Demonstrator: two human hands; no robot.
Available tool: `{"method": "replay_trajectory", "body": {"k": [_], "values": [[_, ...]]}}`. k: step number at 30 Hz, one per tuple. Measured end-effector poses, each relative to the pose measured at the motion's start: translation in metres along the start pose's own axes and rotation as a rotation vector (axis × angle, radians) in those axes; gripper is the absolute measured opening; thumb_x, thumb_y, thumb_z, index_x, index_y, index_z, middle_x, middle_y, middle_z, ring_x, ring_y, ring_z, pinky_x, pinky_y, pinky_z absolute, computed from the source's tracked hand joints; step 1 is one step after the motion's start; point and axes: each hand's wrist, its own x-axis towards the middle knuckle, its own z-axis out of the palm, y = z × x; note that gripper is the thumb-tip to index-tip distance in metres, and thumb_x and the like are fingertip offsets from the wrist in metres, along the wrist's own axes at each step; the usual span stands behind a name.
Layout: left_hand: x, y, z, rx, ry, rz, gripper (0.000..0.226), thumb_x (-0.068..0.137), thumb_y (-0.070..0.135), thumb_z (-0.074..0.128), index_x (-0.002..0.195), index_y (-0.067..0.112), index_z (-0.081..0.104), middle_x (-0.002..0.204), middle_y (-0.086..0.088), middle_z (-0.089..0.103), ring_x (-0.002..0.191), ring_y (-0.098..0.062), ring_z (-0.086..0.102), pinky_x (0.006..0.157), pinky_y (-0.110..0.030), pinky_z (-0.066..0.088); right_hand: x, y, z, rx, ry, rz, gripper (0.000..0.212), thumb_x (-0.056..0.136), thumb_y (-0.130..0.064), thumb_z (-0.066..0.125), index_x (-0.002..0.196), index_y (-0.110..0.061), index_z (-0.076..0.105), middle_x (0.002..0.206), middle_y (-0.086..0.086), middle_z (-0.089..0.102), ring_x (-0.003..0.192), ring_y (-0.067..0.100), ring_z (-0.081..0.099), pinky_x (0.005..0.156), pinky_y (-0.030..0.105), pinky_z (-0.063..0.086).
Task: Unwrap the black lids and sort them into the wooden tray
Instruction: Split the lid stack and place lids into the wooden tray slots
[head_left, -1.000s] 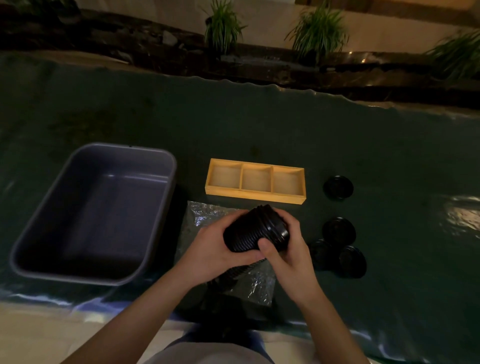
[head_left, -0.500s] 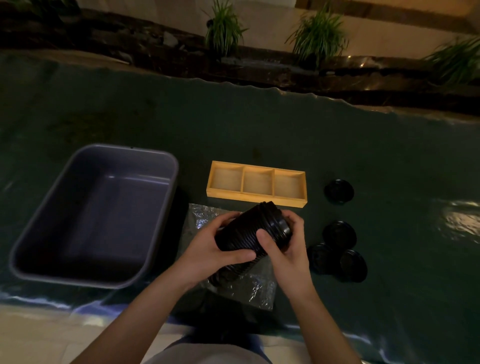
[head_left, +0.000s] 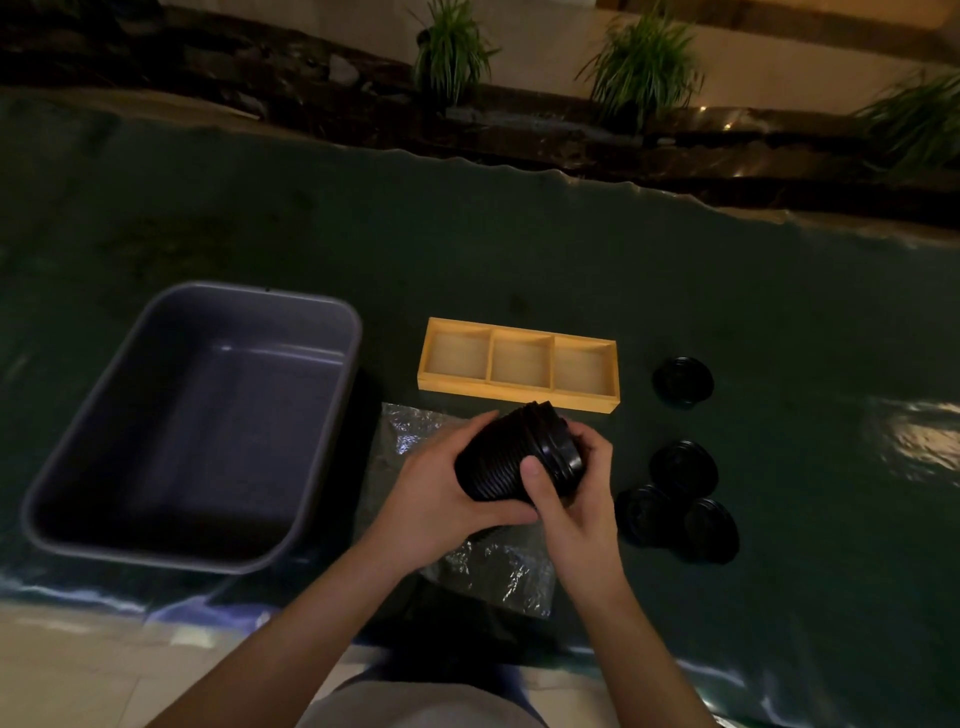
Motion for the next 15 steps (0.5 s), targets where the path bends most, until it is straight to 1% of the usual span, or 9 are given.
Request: {"method": "replay_trajectory", "body": {"k": [1, 2, 4, 5, 7, 9, 12, 13, 15], "values": [[0.0, 0.0, 0.001, 0.032, 0.008, 0.027, 0.099, 0.053, 0.065, 0.09, 0.141, 0.038, 0.053, 0.127, 0.02, 0.063, 0.119, 0.004, 0.057, 0.105, -0.03, 0.05, 0.001, -0.001, -0.002, -0.02, -0.011, -0.003, 0.063, 0.079, -0.065, 0.075, 0.13, -0.041, 0.048, 0.127, -0.013, 0.063, 0.123, 0.012, 0.062, 0.095, 0.032, 0.055], [0.001, 0.0, 0.0, 0.065, 0.014, 0.048, 0.095, 0.056, 0.065, 0.089, 0.14, 0.038, 0.053, 0.126, 0.021, 0.063, 0.117, 0.005, 0.057, 0.103, -0.027, 0.05, 0.003, -0.002, -0.006, -0.053, -0.023, -0.007, 0.061, 0.077, -0.065, 0.077, 0.128, -0.044, 0.049, 0.125, -0.016, 0.064, 0.121, 0.008, 0.063, 0.093, 0.028, 0.055], [0.001, -0.001, -0.003, 0.128, 0.013, 0.08, 0.093, 0.058, 0.065, 0.087, 0.14, 0.037, 0.052, 0.127, 0.021, 0.061, 0.117, 0.006, 0.055, 0.103, -0.026, 0.049, 0.008, -0.006, -0.014, -0.128, -0.05, -0.01, 0.058, 0.074, -0.065, 0.079, 0.121, -0.05, 0.049, 0.121, -0.024, 0.065, 0.116, 0.002, 0.064, 0.089, 0.022, 0.055], [0.002, -0.003, -0.004, 0.158, 0.006, 0.093, 0.094, 0.059, 0.065, 0.086, 0.141, 0.036, 0.051, 0.128, 0.02, 0.06, 0.117, 0.006, 0.054, 0.104, -0.027, 0.048, 0.011, -0.007, -0.018, -0.157, -0.071, -0.006, 0.058, 0.074, -0.063, 0.08, 0.122, -0.051, 0.049, 0.121, -0.026, 0.065, 0.115, 0.001, 0.064, 0.089, 0.02, 0.054], [0.003, -0.004, -0.007, 0.196, -0.012, 0.111, 0.094, 0.061, 0.063, 0.085, 0.143, 0.034, 0.05, 0.13, 0.018, 0.059, 0.119, 0.002, 0.054, 0.106, -0.03, 0.047, 0.015, -0.009, -0.022, -0.198, -0.115, -0.017, 0.061, 0.079, -0.058, 0.078, 0.131, -0.047, 0.048, 0.123, -0.027, 0.064, 0.117, -0.001, 0.064, 0.09, 0.016, 0.053], [0.004, -0.004, -0.009, 0.2, -0.019, 0.118, 0.094, 0.061, 0.061, 0.085, 0.143, 0.034, 0.049, 0.129, 0.017, 0.058, 0.118, -0.001, 0.054, 0.107, -0.032, 0.048, 0.017, -0.01, -0.024, -0.2, -0.132, -0.024, 0.061, 0.084, -0.055, 0.073, 0.138, -0.042, 0.048, 0.123, -0.027, 0.065, 0.116, -0.002, 0.064, 0.089, 0.011, 0.051], [0.005, -0.004, -0.013, 0.218, -0.029, 0.126, 0.094, 0.062, 0.062, 0.084, 0.144, 0.035, 0.047, 0.128, 0.018, 0.056, 0.118, -0.001, 0.054, 0.106, -0.034, 0.049, 0.017, -0.012, -0.023, -0.223, -0.142, -0.03, 0.058, 0.088, -0.057, 0.066, 0.141, -0.043, 0.047, 0.122, -0.026, 0.066, 0.114, -0.001, 0.065, 0.087, 0.01, 0.05], [0.006, -0.004, -0.014, 0.226, -0.031, 0.13, 0.094, 0.062, 0.062, 0.084, 0.144, 0.035, 0.047, 0.128, 0.018, 0.056, 0.118, -0.001, 0.054, 0.106, -0.035, 0.05, 0.016, -0.012, -0.021, -0.247, -0.155, -0.029, 0.06, 0.088, -0.059, 0.066, 0.142, -0.044, 0.044, 0.121, -0.025, 0.066, 0.114, -0.002, 0.065, 0.086, 0.01, 0.05], [0.008, -0.005, -0.015, 0.24, -0.025, 0.14, 0.093, 0.063, 0.063, 0.084, 0.144, 0.034, 0.047, 0.128, 0.017, 0.057, 0.118, -0.002, 0.056, 0.104, -0.036, 0.051, 0.016, -0.015, -0.017, -0.306, -0.169, -0.031, 0.073, 0.081, -0.069, 0.07, 0.143, -0.047, 0.039, 0.12, -0.026, 0.066, 0.115, -0.005, 0.063, 0.087, 0.009, 0.05]]}}
